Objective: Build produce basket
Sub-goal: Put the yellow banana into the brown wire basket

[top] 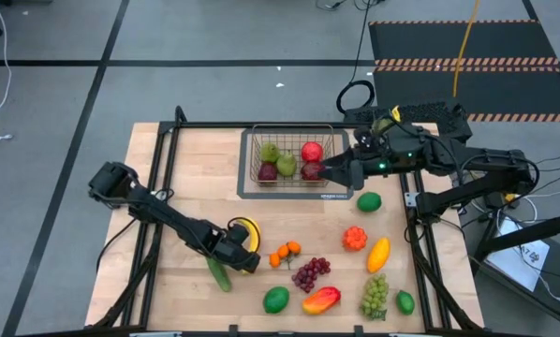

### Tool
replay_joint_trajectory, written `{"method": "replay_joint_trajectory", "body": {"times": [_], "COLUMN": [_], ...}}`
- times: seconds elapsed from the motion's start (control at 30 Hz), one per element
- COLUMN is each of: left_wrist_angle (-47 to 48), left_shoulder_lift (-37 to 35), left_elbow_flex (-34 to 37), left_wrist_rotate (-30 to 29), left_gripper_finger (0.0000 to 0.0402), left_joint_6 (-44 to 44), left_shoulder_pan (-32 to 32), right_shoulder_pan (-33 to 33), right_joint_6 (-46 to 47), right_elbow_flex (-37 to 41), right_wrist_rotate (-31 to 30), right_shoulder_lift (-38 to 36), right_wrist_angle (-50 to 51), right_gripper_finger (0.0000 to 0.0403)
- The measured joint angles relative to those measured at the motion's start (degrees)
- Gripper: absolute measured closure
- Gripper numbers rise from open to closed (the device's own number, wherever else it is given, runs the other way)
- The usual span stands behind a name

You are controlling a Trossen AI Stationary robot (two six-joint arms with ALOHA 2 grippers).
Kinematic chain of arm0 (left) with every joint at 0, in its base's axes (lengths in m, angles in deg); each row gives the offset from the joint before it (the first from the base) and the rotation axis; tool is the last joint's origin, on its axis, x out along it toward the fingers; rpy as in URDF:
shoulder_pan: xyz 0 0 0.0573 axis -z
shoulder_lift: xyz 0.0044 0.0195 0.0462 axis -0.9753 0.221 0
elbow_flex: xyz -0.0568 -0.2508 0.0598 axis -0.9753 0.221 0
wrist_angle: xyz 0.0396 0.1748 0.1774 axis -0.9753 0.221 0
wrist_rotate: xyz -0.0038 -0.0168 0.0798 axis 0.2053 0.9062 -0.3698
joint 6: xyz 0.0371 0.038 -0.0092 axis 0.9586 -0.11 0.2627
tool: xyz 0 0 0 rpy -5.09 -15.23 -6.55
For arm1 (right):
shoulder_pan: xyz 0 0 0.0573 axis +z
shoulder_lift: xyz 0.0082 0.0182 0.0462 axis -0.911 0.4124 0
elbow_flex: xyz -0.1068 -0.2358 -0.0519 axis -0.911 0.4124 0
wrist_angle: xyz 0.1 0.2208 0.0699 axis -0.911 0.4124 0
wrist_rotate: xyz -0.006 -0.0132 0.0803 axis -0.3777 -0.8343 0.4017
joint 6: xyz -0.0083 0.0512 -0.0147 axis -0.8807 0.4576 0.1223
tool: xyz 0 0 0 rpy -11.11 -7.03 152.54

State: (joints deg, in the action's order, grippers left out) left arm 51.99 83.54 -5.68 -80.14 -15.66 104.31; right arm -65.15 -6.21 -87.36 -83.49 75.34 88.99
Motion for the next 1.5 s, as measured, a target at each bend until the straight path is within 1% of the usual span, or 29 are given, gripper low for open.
{"method": "replay_joint_trajectory", "body": {"times": [0.1,0.2,0.47,0.7,0.83,0.93,1.1,1.17,1.37,1.5], "left_wrist_angle": [-0.2,-0.6,0.5,5.8,6.4,6.1,6.6,6.9,6.8,6.6], "left_shoulder_lift": [0.2,0.2,0.2,0.2,0.1,0.0,-1.7,-2.8,-7.2,-10.8], "left_elbow_flex": [-0.6,-0.9,-0.9,-0.9,-1.0,-1.0,-0.9,-0.9,-0.9,-0.9], "left_wrist_rotate": [-1.0,-1.5,-1.4,-0.7,1.1,2.7,4.9,5.1,4.9,4.8], "left_gripper_finger": [0.0009,0.0029,0.0139,0.0232,0.027,0.0274,0.0253,0.0251,0.0266,0.0266], "left_joint_6": [2.4,4.6,7.1,7.3,8.1,9.1,10.2,11.2,14.4,17.3], "left_shoulder_pan": [0.3,0.4,0.3,-0.3,-0.5,-0.4,-0.4,-0.4,-0.6,-1.0], "right_shoulder_pan": [0.0,0.0,0.0,0.0,0.0,0.0,0.0,0.0,0.0,0.0], "right_joint_6": [-1.1,-2.1,-4.5,-6.2,-6.6,-7.1,-7.7,-8.0,-8.5,-9.5], "right_elbow_flex": [0.0,0.0,0.0,0.0,0.0,0.0,0.0,0.0,0.0,0.0], "right_wrist_rotate": [0.0,0.0,0.0,0.0,0.1,1.8,3.2,4.2,6.2,7.5], "right_shoulder_lift": [-0.4,-0.5,-0.7,-0.7,-0.7,-0.7,-0.7,-0.7,-0.7,-0.7], "right_wrist_angle": [0.2,0.1,0.1,0.1,0.1,0.1,0.2,0.5,1.4,1.5], "right_gripper_finger": [0.0008,0.0008,0.0008,0.0008,0.0008,0.0008,0.0008,0.0008,0.0008,0.0008]}}
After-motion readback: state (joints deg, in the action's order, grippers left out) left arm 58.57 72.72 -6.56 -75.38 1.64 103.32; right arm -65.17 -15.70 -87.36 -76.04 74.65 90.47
